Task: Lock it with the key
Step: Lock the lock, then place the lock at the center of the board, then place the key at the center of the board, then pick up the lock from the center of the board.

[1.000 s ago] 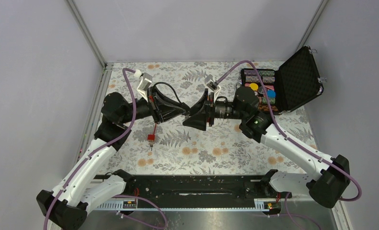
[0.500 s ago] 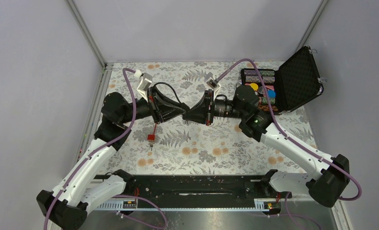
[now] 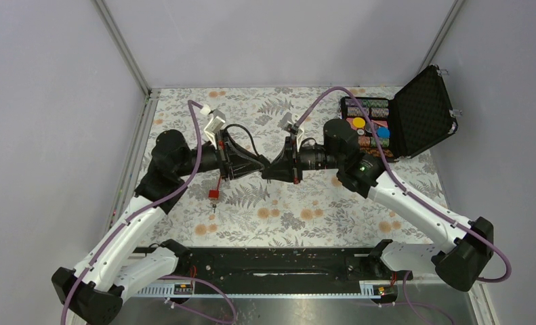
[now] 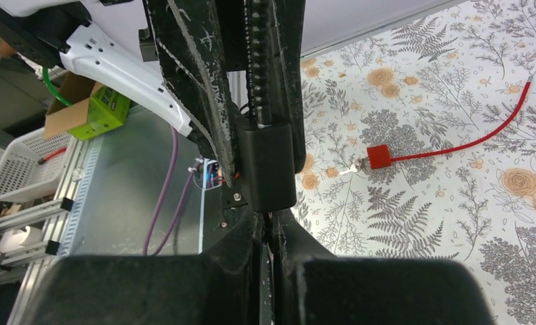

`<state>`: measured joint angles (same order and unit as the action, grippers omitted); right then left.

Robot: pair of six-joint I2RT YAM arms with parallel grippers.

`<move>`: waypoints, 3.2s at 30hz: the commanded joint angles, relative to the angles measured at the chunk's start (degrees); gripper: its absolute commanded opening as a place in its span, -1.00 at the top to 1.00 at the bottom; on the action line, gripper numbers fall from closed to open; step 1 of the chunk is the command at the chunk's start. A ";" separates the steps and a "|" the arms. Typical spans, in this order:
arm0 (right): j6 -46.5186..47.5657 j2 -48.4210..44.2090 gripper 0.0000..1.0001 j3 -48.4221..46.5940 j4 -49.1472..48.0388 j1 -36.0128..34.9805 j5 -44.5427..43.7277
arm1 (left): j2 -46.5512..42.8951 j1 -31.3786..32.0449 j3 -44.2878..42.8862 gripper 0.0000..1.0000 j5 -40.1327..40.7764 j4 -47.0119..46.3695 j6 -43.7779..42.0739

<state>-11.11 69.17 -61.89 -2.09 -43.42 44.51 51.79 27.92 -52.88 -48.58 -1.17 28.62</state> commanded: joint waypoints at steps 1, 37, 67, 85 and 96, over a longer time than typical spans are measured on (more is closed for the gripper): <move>3.43 0.46 1.00 1.13 11.80 1.33 5.09 | -3.89 -2.16 -1.98 1.00 7.34 -9.15 0.90; -9.13 25.80 1.00 -5.77 5.17 3.76 -44.20 | 41.27 -4.36 -4.46 1.00 11.07 -2.13 2.85; -17.11 36.14 -0.23 -6.60 6.87 5.10 -42.26 | 42.23 -4.90 -1.71 -0.11 27.71 5.33 3.84; -29.12 36.68 -0.42 -15.31 18.10 -11.29 -59.21 | -3.22 -4.98 2.83 -0.84 58.69 25.45 -1.03; -30.63 56.01 -0.63 -42.50 30.54 -22.47 -69.68 | -20.94 -4.98 -1.48 -0.98 61.66 35.58 -5.13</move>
<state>-41.45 118.83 -92.86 20.08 -62.15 -18.04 33.10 22.92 -51.18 11.22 30.02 25.80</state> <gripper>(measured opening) 0.763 0.989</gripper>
